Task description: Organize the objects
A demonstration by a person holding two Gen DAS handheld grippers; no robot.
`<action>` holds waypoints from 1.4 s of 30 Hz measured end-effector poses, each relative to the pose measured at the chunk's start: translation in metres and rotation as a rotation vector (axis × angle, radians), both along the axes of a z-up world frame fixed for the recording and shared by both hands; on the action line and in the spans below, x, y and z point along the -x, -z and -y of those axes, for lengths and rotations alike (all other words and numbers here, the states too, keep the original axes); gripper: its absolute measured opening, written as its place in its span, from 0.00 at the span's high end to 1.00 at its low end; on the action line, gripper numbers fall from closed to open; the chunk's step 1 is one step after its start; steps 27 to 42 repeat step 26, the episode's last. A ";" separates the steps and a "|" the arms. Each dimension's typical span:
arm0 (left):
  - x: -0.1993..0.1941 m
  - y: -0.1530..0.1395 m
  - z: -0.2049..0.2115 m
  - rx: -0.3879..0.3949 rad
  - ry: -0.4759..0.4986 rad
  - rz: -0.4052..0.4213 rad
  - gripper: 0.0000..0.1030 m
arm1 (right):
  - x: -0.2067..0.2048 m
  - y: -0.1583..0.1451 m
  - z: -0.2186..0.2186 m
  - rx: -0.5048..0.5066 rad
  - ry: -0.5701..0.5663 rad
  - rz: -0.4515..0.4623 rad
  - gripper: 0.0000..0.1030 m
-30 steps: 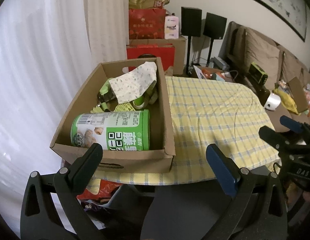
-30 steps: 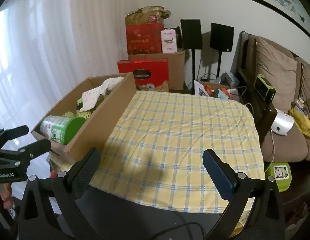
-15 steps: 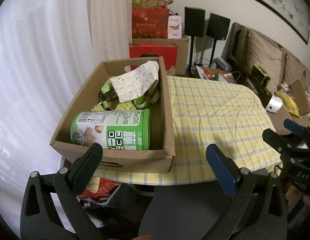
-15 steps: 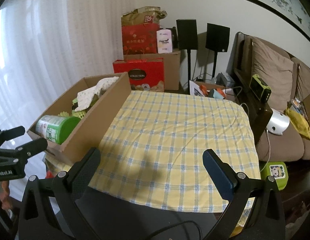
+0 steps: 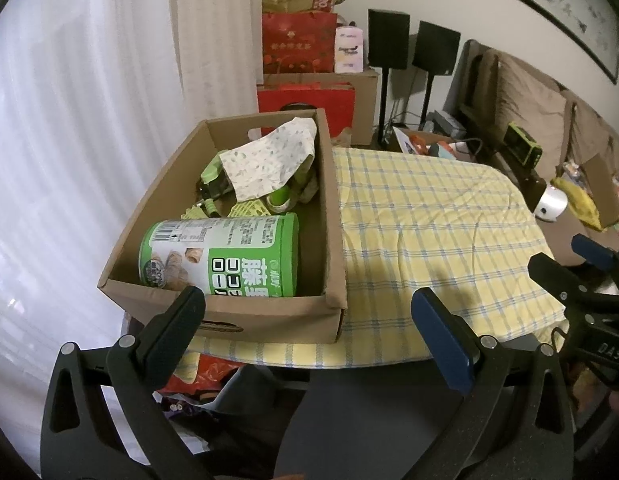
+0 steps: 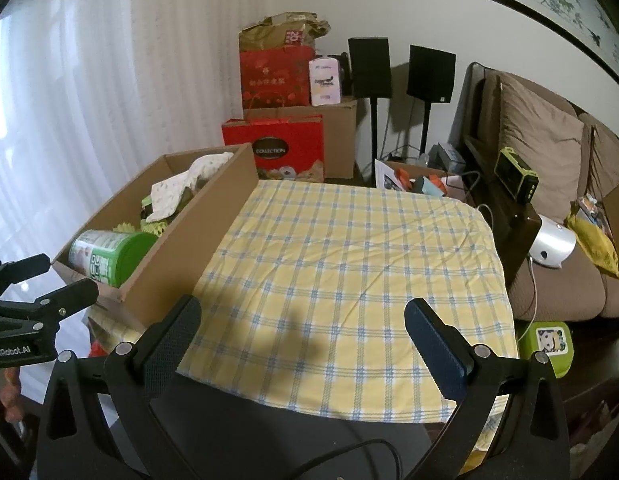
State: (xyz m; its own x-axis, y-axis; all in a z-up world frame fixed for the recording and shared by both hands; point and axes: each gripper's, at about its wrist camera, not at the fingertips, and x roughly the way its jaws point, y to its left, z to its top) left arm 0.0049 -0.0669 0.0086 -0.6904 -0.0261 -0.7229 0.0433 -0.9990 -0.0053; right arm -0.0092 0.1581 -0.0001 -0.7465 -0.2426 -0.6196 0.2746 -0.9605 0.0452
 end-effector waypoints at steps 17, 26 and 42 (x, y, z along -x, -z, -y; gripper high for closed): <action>-0.001 -0.001 0.002 -0.002 -0.007 -0.002 0.00 | 0.000 0.000 0.000 -0.002 0.000 0.000 0.01; -0.001 -0.002 0.005 -0.005 -0.019 0.001 0.00 | -0.001 0.001 0.000 -0.002 -0.002 0.003 0.01; -0.001 -0.002 0.005 -0.005 -0.019 0.001 0.00 | -0.001 0.001 0.000 -0.002 -0.002 0.003 0.01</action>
